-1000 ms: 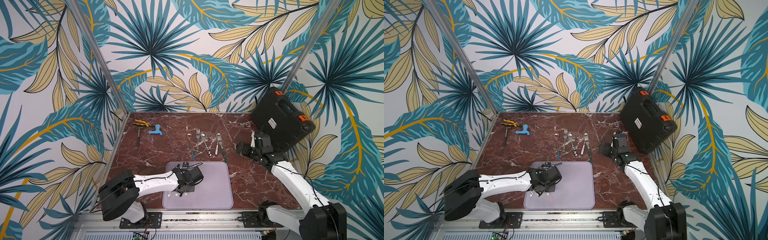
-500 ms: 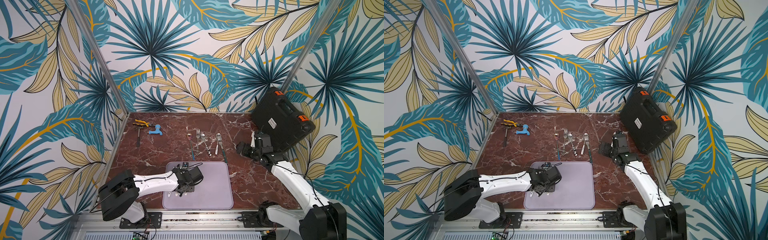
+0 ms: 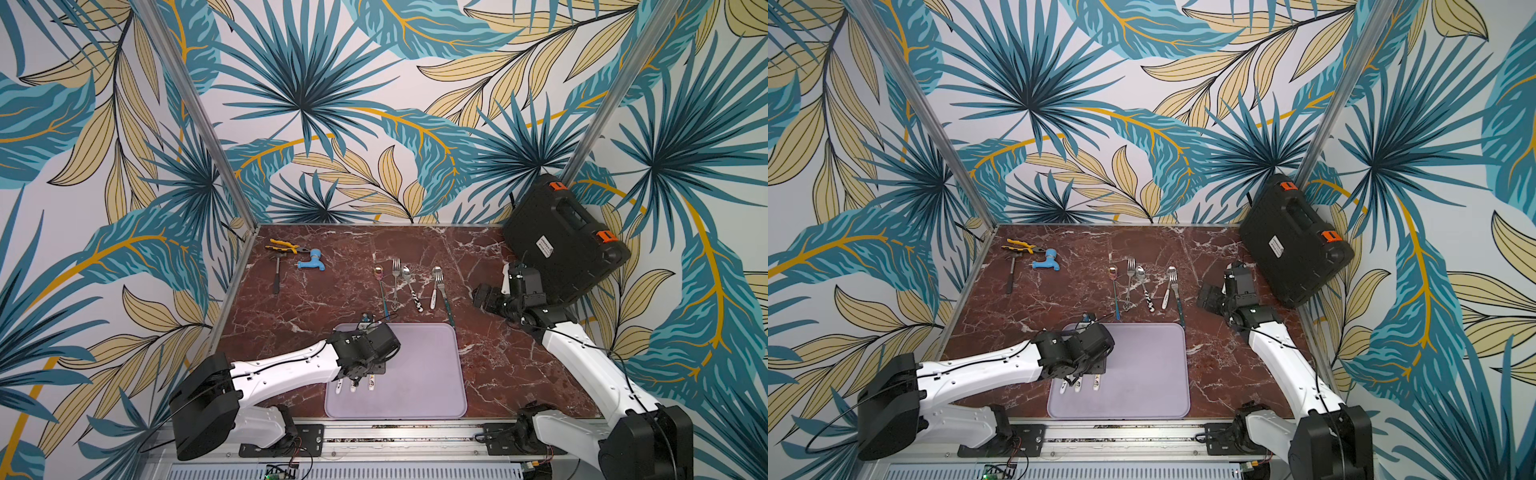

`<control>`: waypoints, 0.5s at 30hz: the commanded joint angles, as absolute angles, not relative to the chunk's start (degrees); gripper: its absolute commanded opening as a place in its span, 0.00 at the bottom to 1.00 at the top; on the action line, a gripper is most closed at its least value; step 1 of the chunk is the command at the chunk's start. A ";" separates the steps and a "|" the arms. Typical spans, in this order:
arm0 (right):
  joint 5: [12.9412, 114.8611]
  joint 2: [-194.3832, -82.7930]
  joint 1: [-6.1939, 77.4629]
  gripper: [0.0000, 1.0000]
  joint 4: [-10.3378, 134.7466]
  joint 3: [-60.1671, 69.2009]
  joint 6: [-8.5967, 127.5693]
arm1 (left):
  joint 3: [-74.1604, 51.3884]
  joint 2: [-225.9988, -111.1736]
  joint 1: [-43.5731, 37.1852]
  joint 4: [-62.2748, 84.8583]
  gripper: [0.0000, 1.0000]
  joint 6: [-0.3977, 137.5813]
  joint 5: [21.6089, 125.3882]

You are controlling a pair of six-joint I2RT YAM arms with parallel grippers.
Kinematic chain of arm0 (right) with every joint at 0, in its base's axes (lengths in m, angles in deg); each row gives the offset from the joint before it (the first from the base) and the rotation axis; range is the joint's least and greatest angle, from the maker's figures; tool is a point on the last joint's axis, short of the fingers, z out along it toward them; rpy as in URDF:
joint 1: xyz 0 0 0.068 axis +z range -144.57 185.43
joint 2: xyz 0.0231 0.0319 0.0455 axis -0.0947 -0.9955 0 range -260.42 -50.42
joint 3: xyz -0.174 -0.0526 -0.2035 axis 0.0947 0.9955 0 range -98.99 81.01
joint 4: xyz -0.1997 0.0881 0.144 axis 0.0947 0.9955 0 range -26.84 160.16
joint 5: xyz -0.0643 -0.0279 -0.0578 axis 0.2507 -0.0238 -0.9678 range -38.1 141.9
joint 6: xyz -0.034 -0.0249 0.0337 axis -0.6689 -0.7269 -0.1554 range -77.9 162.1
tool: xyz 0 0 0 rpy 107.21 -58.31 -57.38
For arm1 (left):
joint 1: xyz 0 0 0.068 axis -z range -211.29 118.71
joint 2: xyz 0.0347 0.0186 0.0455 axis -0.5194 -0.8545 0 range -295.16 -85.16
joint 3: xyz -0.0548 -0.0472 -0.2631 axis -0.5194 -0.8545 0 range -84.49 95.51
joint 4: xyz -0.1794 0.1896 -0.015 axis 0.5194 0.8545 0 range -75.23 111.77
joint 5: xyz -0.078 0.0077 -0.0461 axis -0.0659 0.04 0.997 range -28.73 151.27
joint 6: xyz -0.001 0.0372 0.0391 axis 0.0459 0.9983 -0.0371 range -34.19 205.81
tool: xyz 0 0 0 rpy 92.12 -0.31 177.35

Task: Set the spoon and fork side by side
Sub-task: Place the fork on the tray.

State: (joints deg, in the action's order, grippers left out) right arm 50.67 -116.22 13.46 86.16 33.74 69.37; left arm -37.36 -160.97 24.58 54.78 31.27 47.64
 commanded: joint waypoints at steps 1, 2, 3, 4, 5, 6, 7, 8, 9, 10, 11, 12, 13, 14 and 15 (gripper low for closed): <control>50.67 -116.04 13.56 1.00 87.32 33.18 69.44 | -34.05 -159.19 21.95 56.18 0.56 35.84 46.61; 50.66 -116.10 13.52 1.00 87.29 33.12 69.44 | -33.46 -159.24 21.13 56.21 0.57 36.71 46.47; 50.83 -116.15 13.52 0.99 87.30 33.11 69.47 | -32.61 -159.41 20.16 56.51 0.57 37.90 46.21; 50.78 -116.17 13.52 0.99 87.32 33.09 69.44 | -31.57 -159.66 19.15 56.81 0.58 39.04 46.32; 50.76 -116.17 13.52 0.99 87.33 33.11 69.42 | -30.82 -159.98 18.30 56.87 0.58 40.06 46.41; 50.71 -116.11 13.52 1.00 87.29 33.16 69.44 | -29.88 -160.41 17.31 56.72 0.59 41.20 46.55; 50.67 -116.17 13.52 0.99 87.22 33.19 69.44 | -28.81 -161.00 16.30 56.55 0.59 42.35 47.01; 50.67 -116.17 13.53 0.99 87.22 33.15 69.50 | -27.98 -161.57 15.25 56.21 0.59 43.30 47.61; 50.79 -116.24 13.55 1.00 87.08 33.12 69.46 | -26.88 -162.49 14.21 55.94 0.59 44.31 48.15; 50.78 -116.23 13.51 0.99 87.15 33.07 69.52 | -25.77 -163.39 13.26 55.82 0.59 45.13 48.59; 50.81 -116.25 13.52 0.99 87.22 33.11 69.51 | -24.47 -164.55 12.23 55.56 0.59 46.13 49.06; 50.76 -116.19 13.50 0.99 87.30 33.11 69.47 | -23.15 -165.90 11.21 55.41 0.59 47.04 49.68; 50.80 -116.17 13.52 0.99 87.32 33.10 69.44 | -21.98 -167.13 10.39 55.17 0.59 47.82 50.38; 50.71 -116.12 13.52 1.00 87.31 33.18 69.44 | -20.55 -168.69 9.43 55.03 0.58 48.73 51.43; 50.61 -116.08 13.52 0.99 87.32 33.19 69.41 | -18.98 -170.48 8.56 54.88 0.58 49.64 52.40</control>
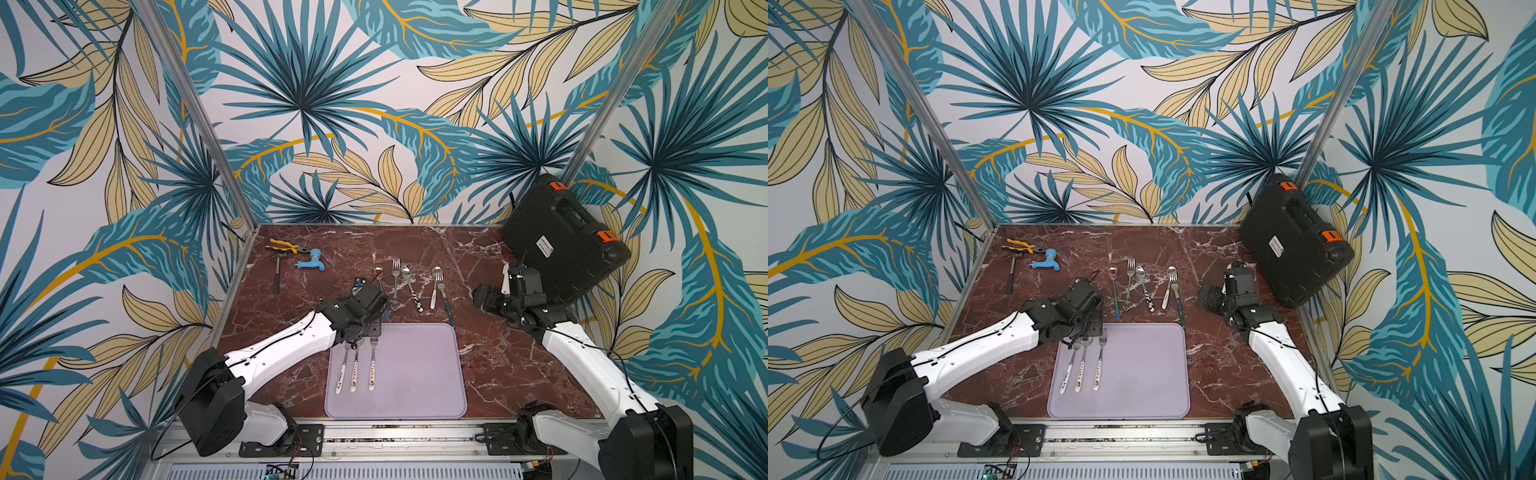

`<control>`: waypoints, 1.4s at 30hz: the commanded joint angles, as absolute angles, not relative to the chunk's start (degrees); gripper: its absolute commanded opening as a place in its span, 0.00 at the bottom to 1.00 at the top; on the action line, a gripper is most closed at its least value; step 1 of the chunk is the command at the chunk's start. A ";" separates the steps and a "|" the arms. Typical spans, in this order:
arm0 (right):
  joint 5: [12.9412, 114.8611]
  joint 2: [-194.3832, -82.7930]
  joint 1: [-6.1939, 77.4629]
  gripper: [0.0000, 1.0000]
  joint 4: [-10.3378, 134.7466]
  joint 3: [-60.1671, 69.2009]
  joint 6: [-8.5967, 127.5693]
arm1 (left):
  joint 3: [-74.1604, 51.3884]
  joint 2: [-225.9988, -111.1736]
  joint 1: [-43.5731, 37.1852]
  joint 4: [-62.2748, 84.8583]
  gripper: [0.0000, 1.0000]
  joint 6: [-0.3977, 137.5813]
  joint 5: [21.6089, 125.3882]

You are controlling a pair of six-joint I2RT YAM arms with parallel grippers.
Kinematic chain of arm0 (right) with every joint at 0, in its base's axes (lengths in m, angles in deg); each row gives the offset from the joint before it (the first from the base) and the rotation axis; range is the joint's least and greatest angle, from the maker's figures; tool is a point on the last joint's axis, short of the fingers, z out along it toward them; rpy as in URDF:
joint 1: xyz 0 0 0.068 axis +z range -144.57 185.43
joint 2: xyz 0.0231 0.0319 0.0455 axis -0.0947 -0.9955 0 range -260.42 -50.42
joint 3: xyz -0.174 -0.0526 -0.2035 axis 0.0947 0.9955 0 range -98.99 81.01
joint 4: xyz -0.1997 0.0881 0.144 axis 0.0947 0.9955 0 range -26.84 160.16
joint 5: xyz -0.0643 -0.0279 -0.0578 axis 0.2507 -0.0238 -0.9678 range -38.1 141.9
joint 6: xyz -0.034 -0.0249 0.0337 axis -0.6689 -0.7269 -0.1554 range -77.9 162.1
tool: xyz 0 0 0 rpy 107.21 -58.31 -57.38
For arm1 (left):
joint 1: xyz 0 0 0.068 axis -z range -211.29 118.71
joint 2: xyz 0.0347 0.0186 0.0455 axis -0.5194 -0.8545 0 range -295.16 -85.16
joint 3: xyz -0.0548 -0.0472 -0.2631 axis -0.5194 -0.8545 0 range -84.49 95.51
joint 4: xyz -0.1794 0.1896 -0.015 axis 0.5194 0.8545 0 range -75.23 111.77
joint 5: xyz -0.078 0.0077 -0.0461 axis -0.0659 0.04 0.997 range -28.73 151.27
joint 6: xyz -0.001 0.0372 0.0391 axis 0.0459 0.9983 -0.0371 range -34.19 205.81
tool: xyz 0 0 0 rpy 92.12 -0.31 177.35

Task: Set the spoon and fork side by side
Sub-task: Pick up the spoon from the center of the board.

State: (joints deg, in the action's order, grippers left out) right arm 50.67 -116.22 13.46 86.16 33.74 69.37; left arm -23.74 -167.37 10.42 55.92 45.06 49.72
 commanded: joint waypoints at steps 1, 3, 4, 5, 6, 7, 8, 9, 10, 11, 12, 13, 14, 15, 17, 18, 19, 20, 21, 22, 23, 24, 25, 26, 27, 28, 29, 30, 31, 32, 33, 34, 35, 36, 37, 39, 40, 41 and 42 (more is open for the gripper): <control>50.67 -116.10 13.52 1.00 87.40 33.19 69.44 | -17.81 -171.80 7.92 54.70 0.57 50.20 53.01; 50.67 -116.13 13.52 0.99 87.41 33.19 69.43 | -15.28 -175.51 6.74 53.93 0.56 51.31 54.26; 50.59 -116.08 13.52 1.00 87.46 33.13 69.48 | -14.01 -177.11 6.31 53.72 0.55 51.84 54.73; 50.58 -116.08 13.52 1.00 87.49 33.17 69.44 | -12.60 -179.00 5.96 53.66 0.55 52.37 54.77; 50.56 -116.12 13.52 0.99 87.50 33.19 69.39 | -11.10 -180.95 5.56 53.62 0.54 52.90 54.77; 50.55 -116.09 13.52 0.99 87.49 33.18 69.46 | -9.83 -182.61 5.26 53.71 0.54 53.30 56.00; 50.58 -116.10 13.52 0.99 87.50 33.19 69.44 | -8.39 -184.56 4.81 53.74 0.54 53.71 56.87; 50.56 -116.18 13.52 0.99 87.50 33.19 69.43 | -6.93 -186.35 4.38 53.66 0.53 54.09 57.33; 50.47 -116.16 13.54 1.00 87.46 33.19 69.46 | -5.76 -188.16 4.07 53.62 0.52 54.37 57.77; 50.48 -116.21 13.52 1.00 87.50 33.19 69.42 | -4.26 -189.96 3.66 53.62 0.52 54.63 58.08; 50.44 -116.17 13.52 1.00 87.52 33.19 69.44 | -2.59 -191.93 3.40 53.83 0.51 54.93 58.20; 50.39 -116.24 13.52 1.00 87.54 33.18 69.39 | -1.23 -193.59 3.11 54.07 0.51 55.09 58.37; 50.40 -116.27 13.52 0.99 87.60 33.12 69.43 | 0.25 -195.25 2.87 54.39 0.51 55.31 58.33; 50.41 -116.24 13.52 1.00 87.71 33.17 69.43 | 1.55 -196.94 2.44 54.50 0.51 55.45 58.36; 50.33 -116.17 13.52 1.00 87.84 33.19 69.43 | 3.70 -199.45 1.81 54.79 0.51 55.49 58.60; 50.21 -116.17 13.54 0.99 87.85 33.19 69.44 | 4.81 -200.62 1.43 54.91 0.50 55.70 58.72; 50.26 -116.17 13.52 1.00 87.92 33.19 69.43 | 5.69 -201.55 1.17 55.20 0.50 55.80 58.85; 50.25 -116.17 13.52 0.99 87.94 33.18 69.43 | 6.67 -202.68 0.98 55.41 0.50 55.93 58.62; 50.22 -116.17 13.54 0.99 87.89 33.19 69.44 | 7.58 -203.64 0.69 55.66 0.50 56.01 58.61; 50.23 -116.24 13.53 1.00 87.94 33.19 69.44 | 8.35 -204.38 0.47 55.79 0.49 56.02 58.91; 50.23 -116.25 13.52 1.00 87.94 33.17 69.43 | 9.17 -205.28 0.31 55.88 0.49 56.07 58.97; 50.23 -116.25 13.54 0.99 87.92 33.19 69.44 | 9.95 -206.11 0.17 56.05 0.48 56.17 59.32; 50.23 -116.32 13.52 0.99 87.94 33.19 69.44 | 10.56 -206.78 0.05 56.21 0.47 56.26 59.33; 50.23 -116.25 13.52 1.00 87.94 33.19 69.48 | 11.39 -207.49 -0.09 56.55 0.47 56.36 59.23; 50.23 -116.19 13.52 0.99 87.97 33.19 69.44 | 12.22 -208.28 -0.09 56.91 0.46 56.53 58.97; 50.21 -116.25 13.47 0.99 88.03 33.15 69.41 | 12.88 -208.96 -0.18 57.24 0.46 56.65 58.86; 50.22 -116.25 13.52 1.00 87.99 33.19 69.44 | 13.78 -209.69 -0.25 57.81 0.45 56.80 58.66; 50.23 -116.25 13.54 1.00 87.99 33.19 69.45 | 14.58 -210.55 -0.36 58.45 0.44 56.85 58.62; 50.26 -116.26 13.52 0.99 88.02 33.19 69.44 | 15.25 -211.10 -0.43 58.91 0.43 56.99 58.53; 50.20 -116.25 13.52 1.00 88.02 33.19 69.44 | 15.72 -211.46 -0.42 59.31 0.41 57.14 58.10; 50.21 -116.29 13.56 0.99 88.01 33.19 69.37 | 15.97 -211.84 -0.38 59.60 0.40 57.16 57.46; 50.19 -116.31 13.52 1.00 88.02 33.19 69.43 | 16.12 -212.10 -0.39 59.76 0.39 57.28 56.82; 50.15 -116.34 13.53 1.00 88.00 33.19 69.44 | 16.38 -212.33 -0.47 60.12 0.38 57.33 56.08; 50.14 -116.34 13.52 0.99 88.01 33.18 69.44 | 16.50 -212.58 -0.48 60.39 0.37 57.47 55.76; 50.14 -116.34 13.54 0.99 88.02 33.19 69.45 | 16.60 -212.89 -0.58 60.73 0.35 57.51 55.57; 50.08 -116.43 13.52 0.99 87.98 33.18 69.35 | 16.64 -213.43 -0.68 61.12 0.32 57.70 55.57; 50.09 -116.47 13.53 0.99 88.07 33.17 69.36 | 16.67 -213.68 -0.75 61.16 0.30 57.79 55.56; 50.14 -116.52 13.52 1.00 88.11 33.11 69.35 | 16.64 -213.82 -0.79 61.18 0.30 57.80 55.45; 50.14 -116.52 13.52 0.99 88.09 33.11 69.35 | 16.69 -214.06 -0.87 61.18 0.29 57.87 55.56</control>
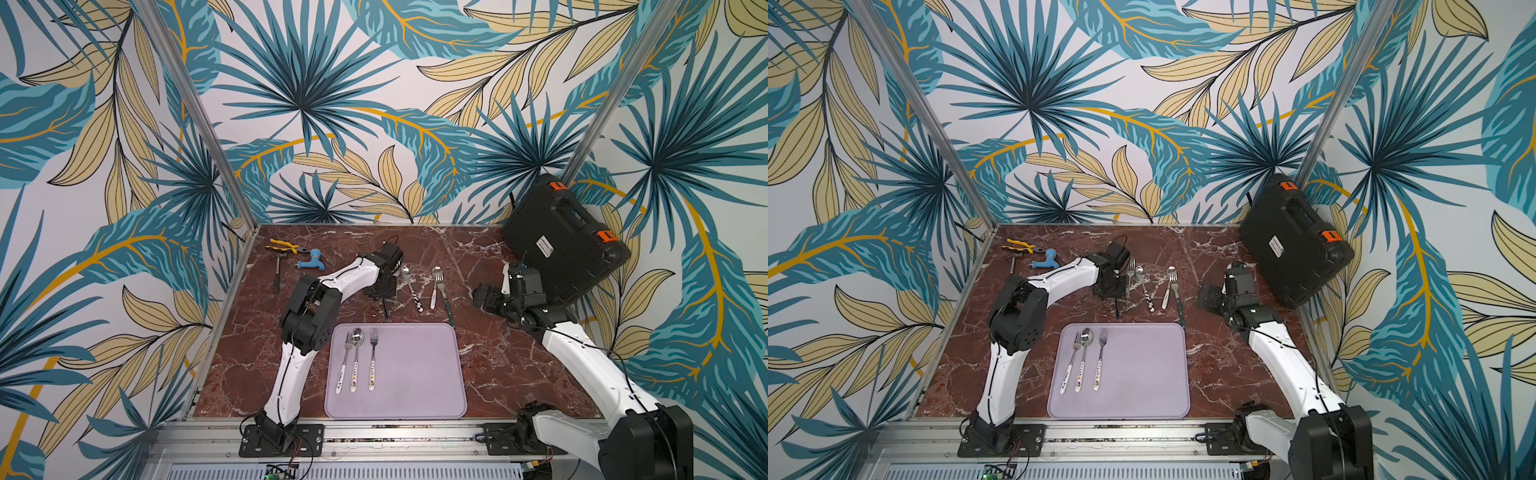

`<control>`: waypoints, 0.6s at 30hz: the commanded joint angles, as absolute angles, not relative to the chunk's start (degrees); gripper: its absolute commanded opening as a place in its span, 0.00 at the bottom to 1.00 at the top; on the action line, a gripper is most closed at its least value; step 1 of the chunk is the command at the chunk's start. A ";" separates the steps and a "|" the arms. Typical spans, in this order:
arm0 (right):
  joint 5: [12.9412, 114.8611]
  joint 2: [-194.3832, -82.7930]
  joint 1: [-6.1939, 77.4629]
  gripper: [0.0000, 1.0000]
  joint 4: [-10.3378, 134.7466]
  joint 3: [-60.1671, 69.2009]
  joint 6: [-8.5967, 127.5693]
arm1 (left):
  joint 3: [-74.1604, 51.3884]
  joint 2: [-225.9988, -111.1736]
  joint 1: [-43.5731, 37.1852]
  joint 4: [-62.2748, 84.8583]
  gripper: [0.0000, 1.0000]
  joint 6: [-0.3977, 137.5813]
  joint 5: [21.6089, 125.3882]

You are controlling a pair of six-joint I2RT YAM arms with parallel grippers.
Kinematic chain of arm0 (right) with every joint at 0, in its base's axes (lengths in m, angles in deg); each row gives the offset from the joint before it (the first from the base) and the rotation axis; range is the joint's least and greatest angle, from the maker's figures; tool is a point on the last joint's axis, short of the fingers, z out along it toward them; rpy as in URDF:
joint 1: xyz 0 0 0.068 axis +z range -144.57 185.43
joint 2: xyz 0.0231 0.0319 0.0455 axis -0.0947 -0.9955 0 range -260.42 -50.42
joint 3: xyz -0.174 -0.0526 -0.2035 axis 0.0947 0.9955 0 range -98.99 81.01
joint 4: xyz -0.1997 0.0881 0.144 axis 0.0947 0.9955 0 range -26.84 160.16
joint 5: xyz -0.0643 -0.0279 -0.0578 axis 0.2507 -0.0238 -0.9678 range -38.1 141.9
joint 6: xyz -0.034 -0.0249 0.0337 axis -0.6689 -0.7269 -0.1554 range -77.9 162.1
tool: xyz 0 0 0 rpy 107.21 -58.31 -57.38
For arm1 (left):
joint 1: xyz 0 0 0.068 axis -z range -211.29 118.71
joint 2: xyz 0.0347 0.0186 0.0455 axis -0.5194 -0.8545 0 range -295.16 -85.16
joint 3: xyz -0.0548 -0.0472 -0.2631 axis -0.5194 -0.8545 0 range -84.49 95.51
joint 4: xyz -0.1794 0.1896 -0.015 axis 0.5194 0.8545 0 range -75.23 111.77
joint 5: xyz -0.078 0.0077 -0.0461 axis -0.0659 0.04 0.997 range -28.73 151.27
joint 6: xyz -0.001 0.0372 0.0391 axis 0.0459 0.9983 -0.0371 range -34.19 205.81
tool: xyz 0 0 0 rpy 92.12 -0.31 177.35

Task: Set the spoon and fork side by side
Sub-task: Pick up the spoon from the center of the board.

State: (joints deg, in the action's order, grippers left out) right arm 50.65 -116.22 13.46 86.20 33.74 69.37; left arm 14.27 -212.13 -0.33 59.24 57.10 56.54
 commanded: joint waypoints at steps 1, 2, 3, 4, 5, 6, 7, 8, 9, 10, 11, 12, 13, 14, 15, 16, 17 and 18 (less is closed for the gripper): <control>50.15 -116.52 13.49 0.99 88.07 33.10 69.36 | 16.73 -214.18 -0.85 61.18 0.28 57.94 55.56; 50.14 -116.44 13.52 1.00 88.11 33.12 69.39 | 16.87 -214.41 -0.88 61.29 0.27 58.07 55.56; 50.14 -116.43 13.52 1.00 88.12 33.06 69.30 | 16.94 -214.49 -0.92 61.35 0.26 58.04 55.57; 50.19 -116.43 13.51 0.99 88.15 33.11 69.35 | 17.09 -214.68 -0.99 61.43 0.24 58.07 55.56; 50.14 -116.43 13.52 0.99 88.12 33.08 69.37 | 17.18 -214.81 -1.10 61.45 0.23 58.13 55.50; 50.14 -116.43 13.52 0.99 88.14 33.07 69.37 | 17.19 -214.93 -1.19 61.45 0.21 58.13 55.56; 50.18 -116.42 13.53 0.99 88.12 33.11 69.34 | 17.34 -215.06 -1.30 61.50 0.20 58.21 55.69; 50.14 -116.43 13.50 1.00 88.12 33.08 69.35 | 17.45 -215.10 -1.30 61.37 0.18 58.37 56.03; 50.14 -116.45 13.52 0.99 88.17 33.11 69.40 | 17.61 -215.18 -1.29 61.44 0.16 58.62 56.29; 50.13 -116.43 13.52 0.99 88.11 33.10 69.31 | 17.85 -215.31 -1.25 61.68 0.14 58.80 56.27; 50.16 -116.51 13.52 1.00 88.18 33.15 69.35 | 18.19 -215.39 -1.24 61.96 0.11 58.96 56.33; 50.14 -116.52 13.56 1.00 88.19 33.11 69.35 | 18.29 -215.55 -1.31 62.09 0.09 59.13 56.18; 50.19 -116.52 13.52 1.00 88.21 33.11 69.35 | 18.51 -215.66 -1.29 62.35 0.06 59.39 56.05; 50.22 -116.52 13.52 0.99 88.17 33.10 69.34 | 18.70 -215.74 -1.36 62.45 0.04 59.58 56.17; 50.23 -116.52 13.52 0.99 88.20 33.10 69.43 | 18.79 -215.60 -1.41 62.46 0.03 59.75 56.30; 50.23 -116.52 13.52 1.00 88.20 33.11 69.43 | 18.98 -215.60 -1.37 62.30 0.01 59.95 56.54; 50.21 -116.52 13.52 1.00 88.20 33.11 69.44 | 19.09 -215.54 -1.38 62.11 0.00 60.20 56.79; 50.23 -116.52 13.53 0.99 88.20 33.11 69.42 | 19.12 -215.37 -1.36 62.06 0.00 60.32 57.02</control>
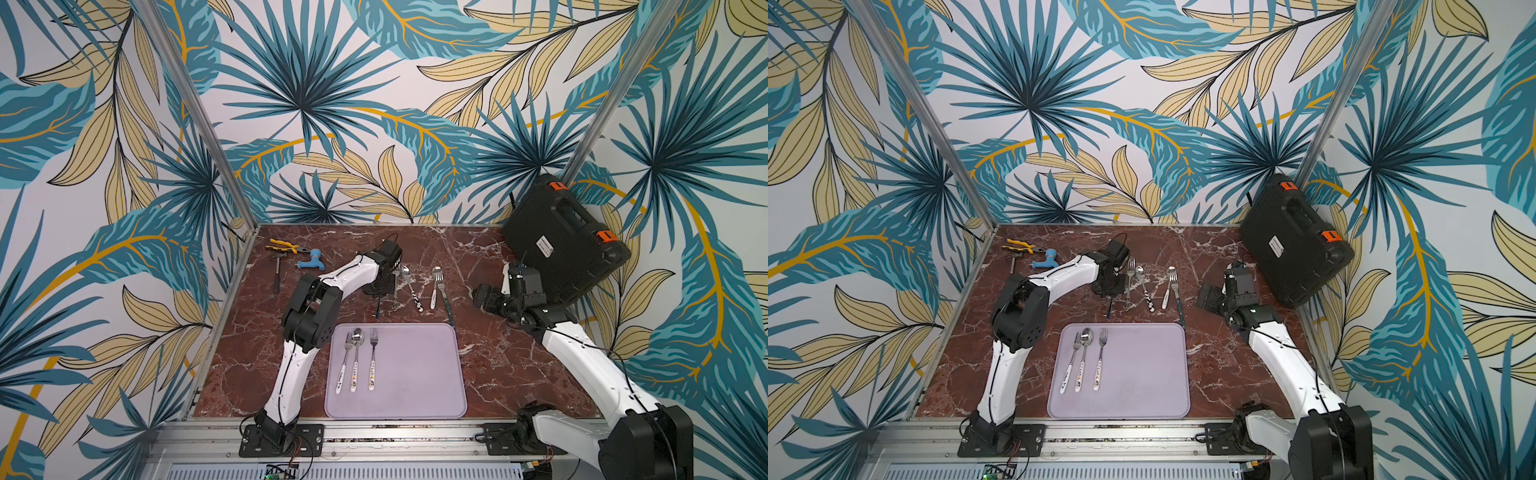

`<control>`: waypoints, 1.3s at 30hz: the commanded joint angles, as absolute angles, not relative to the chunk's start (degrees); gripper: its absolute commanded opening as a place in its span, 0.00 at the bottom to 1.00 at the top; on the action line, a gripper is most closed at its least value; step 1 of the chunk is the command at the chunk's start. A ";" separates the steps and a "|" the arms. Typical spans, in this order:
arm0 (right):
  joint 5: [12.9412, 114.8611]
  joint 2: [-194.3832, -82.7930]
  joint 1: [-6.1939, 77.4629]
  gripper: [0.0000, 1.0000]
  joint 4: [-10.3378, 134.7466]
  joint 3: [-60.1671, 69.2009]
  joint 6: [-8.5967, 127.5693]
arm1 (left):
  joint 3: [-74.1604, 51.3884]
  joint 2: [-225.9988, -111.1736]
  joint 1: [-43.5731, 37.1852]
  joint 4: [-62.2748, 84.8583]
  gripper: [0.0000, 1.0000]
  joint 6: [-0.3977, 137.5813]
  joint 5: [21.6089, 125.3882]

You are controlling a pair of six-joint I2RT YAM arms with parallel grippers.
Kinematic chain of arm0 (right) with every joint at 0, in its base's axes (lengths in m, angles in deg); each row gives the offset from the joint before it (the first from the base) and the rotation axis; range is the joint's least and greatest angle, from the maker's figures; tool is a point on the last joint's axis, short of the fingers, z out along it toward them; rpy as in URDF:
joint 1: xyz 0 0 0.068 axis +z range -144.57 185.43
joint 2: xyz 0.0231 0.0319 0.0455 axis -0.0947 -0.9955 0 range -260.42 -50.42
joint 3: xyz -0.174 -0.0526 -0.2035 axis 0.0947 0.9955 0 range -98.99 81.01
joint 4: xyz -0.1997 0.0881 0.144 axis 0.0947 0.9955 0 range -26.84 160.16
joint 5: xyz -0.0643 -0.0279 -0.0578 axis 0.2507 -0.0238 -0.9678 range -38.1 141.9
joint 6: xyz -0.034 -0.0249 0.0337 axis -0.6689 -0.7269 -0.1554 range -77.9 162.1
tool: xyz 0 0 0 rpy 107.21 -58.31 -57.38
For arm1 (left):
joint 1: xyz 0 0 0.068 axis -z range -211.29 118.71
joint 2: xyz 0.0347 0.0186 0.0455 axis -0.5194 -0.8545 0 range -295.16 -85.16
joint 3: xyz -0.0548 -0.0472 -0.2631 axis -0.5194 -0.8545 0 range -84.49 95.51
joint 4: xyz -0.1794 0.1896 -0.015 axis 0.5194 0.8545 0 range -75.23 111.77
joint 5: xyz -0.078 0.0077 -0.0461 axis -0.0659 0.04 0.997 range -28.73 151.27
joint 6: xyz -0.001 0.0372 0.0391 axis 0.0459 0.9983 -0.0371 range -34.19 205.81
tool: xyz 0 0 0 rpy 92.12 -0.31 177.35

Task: Set the spoon and fork side by side
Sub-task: Pick up the spoon from the center of the board.

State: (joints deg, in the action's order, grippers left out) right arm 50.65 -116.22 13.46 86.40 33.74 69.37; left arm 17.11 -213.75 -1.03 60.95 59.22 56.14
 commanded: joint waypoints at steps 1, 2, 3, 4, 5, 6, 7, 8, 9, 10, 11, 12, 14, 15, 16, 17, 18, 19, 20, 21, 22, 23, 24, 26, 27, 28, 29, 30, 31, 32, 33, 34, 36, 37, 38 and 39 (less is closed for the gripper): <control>50.21 -116.52 13.47 0.99 88.20 33.11 69.45 | 19.30 -215.22 -1.35 61.99 0.00 60.41 56.98; 50.22 -116.52 13.52 0.99 88.25 33.11 69.39 | 19.32 -214.94 -1.41 61.91 0.00 60.54 56.89; 50.23 -116.47 13.52 1.00 88.20 33.11 69.44 | 19.52 -214.65 -1.36 61.91 0.00 60.66 57.05; 50.22 -116.48 13.52 0.99 88.20 33.11 69.45 | 19.62 -214.32 -1.37 61.88 0.00 60.81 56.96; 50.22 -116.43 13.52 1.00 88.18 33.10 69.43 | 19.87 -213.98 -1.41 61.91 0.00 60.92 56.96; 50.22 -116.43 13.52 1.00 88.20 33.11 69.44 | 20.00 -213.62 -1.39 61.87 0.00 61.05 56.88; 50.19 -116.43 13.52 0.99 88.20 33.10 69.43 | 20.06 -212.97 -1.39 61.88 0.00 61.12 56.92; 50.23 -116.43 13.52 1.00 88.24 33.11 69.44 | 20.13 -212.50 -1.38 61.81 0.00 61.20 56.90; 50.28 -116.47 13.52 1.00 88.27 33.11 69.39 | 20.11 -211.95 -1.41 61.72 0.00 61.25 56.97; 50.23 -116.43 13.58 1.00 88.22 33.10 69.44 | 20.10 -211.36 -1.41 61.70 0.00 61.36 57.15; 50.23 -116.37 13.52 0.99 88.20 33.06 69.44 | 20.13 -210.71 -1.40 61.62 0.00 61.37 57.27; 50.25 -116.35 13.54 0.99 88.20 33.11 69.44 | 20.17 -210.14 -1.39 61.70 0.00 61.38 57.26; 50.25 -116.35 13.52 1.00 88.20 33.08 69.44 | 20.10 -208.95 -1.36 62.05 0.00 61.53 57.14; 50.19 -116.35 13.52 1.00 88.20 33.11 69.49 | 20.07 -208.38 -1.41 62.14 0.00 61.55 57.14; 50.17 -116.43 13.50 1.00 88.20 33.11 69.50 | 19.94 -207.63 -1.38 62.17 0.00 61.55 57.11; 50.23 -116.43 13.52 1.00 88.20 33.10 69.52 | 19.80 -206.94 -1.33 62.21 0.00 61.55 57.15; 50.30 -116.43 13.53 1.00 88.20 32.99 69.51 | 19.67 -206.24 -1.34 62.24 0.00 61.55 57.50; 50.34 -116.46 13.52 0.99 88.16 33.03 69.52 | 19.33 -205.24 -1.35 62.17 0.00 61.55 57.63; 50.32 -116.44 13.54 1.00 88.20 33.03 69.52 | 19.01 -204.39 -1.28 62.08 0.00 61.47 57.77; 50.36 -116.35 13.52 0.99 88.20 33.00 69.51 | 18.60 -203.48 -1.27 62.09 0.00 61.47 58.00; 50.28 -116.27 13.53 1.00 88.20 33.01 69.44 | 18.19 -202.52 -1.24 62.19 0.00 61.38 58.00; 50.32 -116.25 13.51 1.00 88.20 33.02 69.50 | 17.64 -201.78 -1.11 62.29 0.00 61.30 58.15; 50.33 -116.25 13.52 1.00 88.20 33.04 69.50 | 16.98 -200.83 -0.97 62.40 0.00 61.22 58.16; 50.41 -116.17 13.54 0.99 88.20 33.02 69.46 | 15.16 -198.80 -0.40 62.37 0.00 60.91 57.95; 50.41 -116.17 13.55 1.00 88.20 33.02 69.52 | 13.67 -197.70 -0.06 62.25 0.00 60.74 57.77; 50.47 -116.17 13.52 0.99 88.20 32.96 69.45 | 12.21 -196.44 0.37 62.25 0.00 60.31 57.50; 50.41 -116.19 13.52 0.99 88.18 33.01 69.52 | 10.79 -195.37 0.78 62.15 0.00 59.88 57.36; 50.41 -116.09 13.53 0.99 88.07 33.01 69.52 | 9.02 -193.98 1.25 61.64 0.00 59.36 57.33; 50.41 -116.11 13.52 1.00 88.12 33.02 69.48 | 7.42 -192.65 1.98 61.24 0.00 58.80 57.17; 50.49 -116.13 13.52 0.99 88.03 33.01 69.51 | 5.93 -191.42 2.55 60.97 0.00 58.26 56.88; 50.58 -116.17 13.52 0.99 88.02 33.02 69.60 | 4.23 -190.19 3.23 60.73 0.00 57.60 56.68; 50.63 -116.17 13.52 1.00 87.93 33.02 69.61 | 2.59 -189.17 4.11 60.41 0.00 56.91 56.30; 50.77 -116.25 13.52 1.00 87.86 33.11 69.60 | -0.24 -187.07 5.69 60.31 0.00 55.60 55.63; 50.85 -116.35 13.52 0.99 87.73 33.06 69.72 | -1.87 -185.97 6.52 60.03 0.00 54.81 55.47; 51.01 -116.43 13.52 1.00 87.79 33.10 69.74 | -3.45 -184.92 7.23 59.52 0.00 54.03 55.55; 51.11 -116.47 13.54 1.00 87.76 33.08 69.64 | -5.34 -183.73 8.06 59.02 0.00 52.90 55.65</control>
State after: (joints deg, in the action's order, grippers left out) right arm 50.71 -116.22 13.46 87.06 33.74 69.37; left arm -1.75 -187.13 6.42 60.51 56.10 56.67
